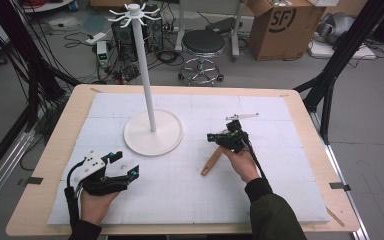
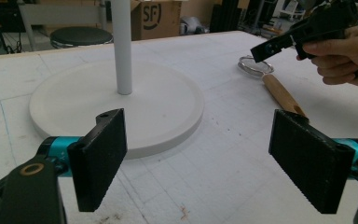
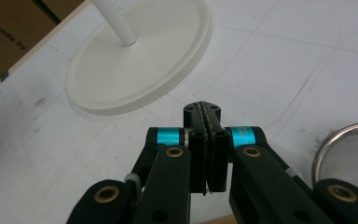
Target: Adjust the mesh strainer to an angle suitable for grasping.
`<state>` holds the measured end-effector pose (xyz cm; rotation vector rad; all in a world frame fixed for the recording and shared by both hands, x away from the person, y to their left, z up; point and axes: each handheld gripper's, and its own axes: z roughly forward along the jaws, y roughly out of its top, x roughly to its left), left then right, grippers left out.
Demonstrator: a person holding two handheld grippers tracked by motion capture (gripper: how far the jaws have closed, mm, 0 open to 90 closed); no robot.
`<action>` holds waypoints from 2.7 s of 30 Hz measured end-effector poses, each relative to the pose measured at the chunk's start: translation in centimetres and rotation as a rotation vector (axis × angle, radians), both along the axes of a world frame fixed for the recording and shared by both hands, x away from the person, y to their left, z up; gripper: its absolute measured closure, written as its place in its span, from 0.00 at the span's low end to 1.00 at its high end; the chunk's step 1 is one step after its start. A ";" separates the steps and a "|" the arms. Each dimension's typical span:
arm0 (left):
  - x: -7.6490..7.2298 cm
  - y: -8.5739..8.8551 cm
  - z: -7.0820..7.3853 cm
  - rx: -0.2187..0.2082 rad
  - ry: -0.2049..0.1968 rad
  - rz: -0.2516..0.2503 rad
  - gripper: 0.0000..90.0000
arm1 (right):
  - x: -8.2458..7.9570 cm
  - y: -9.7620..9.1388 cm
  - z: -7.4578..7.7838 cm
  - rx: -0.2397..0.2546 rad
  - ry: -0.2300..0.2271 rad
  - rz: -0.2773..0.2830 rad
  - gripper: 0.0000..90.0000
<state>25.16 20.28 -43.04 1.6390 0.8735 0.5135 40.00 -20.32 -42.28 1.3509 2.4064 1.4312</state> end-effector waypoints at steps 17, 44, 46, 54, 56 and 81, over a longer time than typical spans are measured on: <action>-0.2 0.1 -0.1 0.002 -0.001 0.000 0.22 | 1.2 -0.1 -2.5 -0.108 0.099 -0.036 1.00; -0.8 0.5 -0.2 0.014 0.003 0.005 0.22 | 0.4 -2.1 -2.5 -0.158 0.103 -0.078 1.00; -0.8 0.5 -0.2 0.010 0.005 0.007 0.22 | 0.2 -2.1 -2.4 -0.170 0.103 -0.079 1.00; -1.0 0.5 -0.1 0.007 0.002 0.003 0.22 | -0.4 -2.6 -2.1 -0.204 0.103 -0.067 1.00; -1.0 0.5 -0.1 0.007 0.001 0.003 0.22 | -0.5 -2.9 -2.1 -0.205 0.108 -0.066 1.00; -1.2 0.6 0.0 -0.001 -0.001 0.006 0.22 | -3.5 -5.5 -2.6 -0.141 0.121 -0.098 1.00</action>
